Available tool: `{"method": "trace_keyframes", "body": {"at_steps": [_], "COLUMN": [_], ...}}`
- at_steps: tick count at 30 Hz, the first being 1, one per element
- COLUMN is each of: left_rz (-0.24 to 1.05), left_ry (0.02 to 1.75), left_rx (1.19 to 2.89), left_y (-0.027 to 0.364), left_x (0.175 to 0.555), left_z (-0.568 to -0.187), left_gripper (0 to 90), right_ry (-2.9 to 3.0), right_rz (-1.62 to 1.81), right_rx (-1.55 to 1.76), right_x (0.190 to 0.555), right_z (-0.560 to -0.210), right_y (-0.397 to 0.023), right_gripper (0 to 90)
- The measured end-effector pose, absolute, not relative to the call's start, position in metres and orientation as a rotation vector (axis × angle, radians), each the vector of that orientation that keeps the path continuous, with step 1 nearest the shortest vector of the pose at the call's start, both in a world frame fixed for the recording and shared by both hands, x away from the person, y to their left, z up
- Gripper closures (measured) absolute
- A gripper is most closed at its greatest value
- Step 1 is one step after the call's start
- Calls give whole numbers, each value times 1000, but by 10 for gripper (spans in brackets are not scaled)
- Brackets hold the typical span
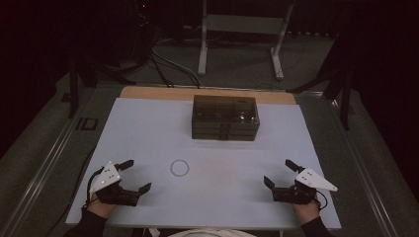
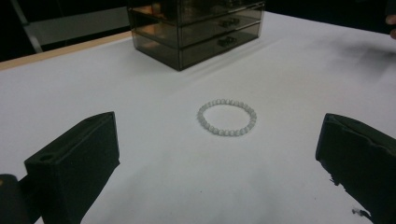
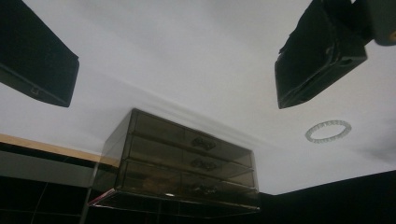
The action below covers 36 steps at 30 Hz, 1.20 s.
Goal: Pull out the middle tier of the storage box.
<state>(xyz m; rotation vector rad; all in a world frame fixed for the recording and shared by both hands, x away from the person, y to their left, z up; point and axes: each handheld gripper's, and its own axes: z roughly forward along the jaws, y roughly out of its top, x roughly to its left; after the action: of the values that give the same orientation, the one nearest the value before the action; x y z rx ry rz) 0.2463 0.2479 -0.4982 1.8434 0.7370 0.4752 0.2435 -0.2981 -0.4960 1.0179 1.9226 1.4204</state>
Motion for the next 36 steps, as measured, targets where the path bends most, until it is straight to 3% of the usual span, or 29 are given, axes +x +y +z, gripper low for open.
{"method": "trace_keyframes", "body": {"at_steps": [19, 36], "left_rz": [470, 468], "left_ry": [733, 723], "left_rx": [1833, 1834], "left_y": [248, 247], "left_x": [247, 246], "left_z": [-498, -497], "left_gripper": [9, 9], "right_ry": [1987, 2003], "right_rz": [1414, 1354], "right_rx": [958, 825], "right_x": [238, 240], "right_z": [-494, -461], "right_y": [-288, -276], "right_gripper": [9, 8]}}
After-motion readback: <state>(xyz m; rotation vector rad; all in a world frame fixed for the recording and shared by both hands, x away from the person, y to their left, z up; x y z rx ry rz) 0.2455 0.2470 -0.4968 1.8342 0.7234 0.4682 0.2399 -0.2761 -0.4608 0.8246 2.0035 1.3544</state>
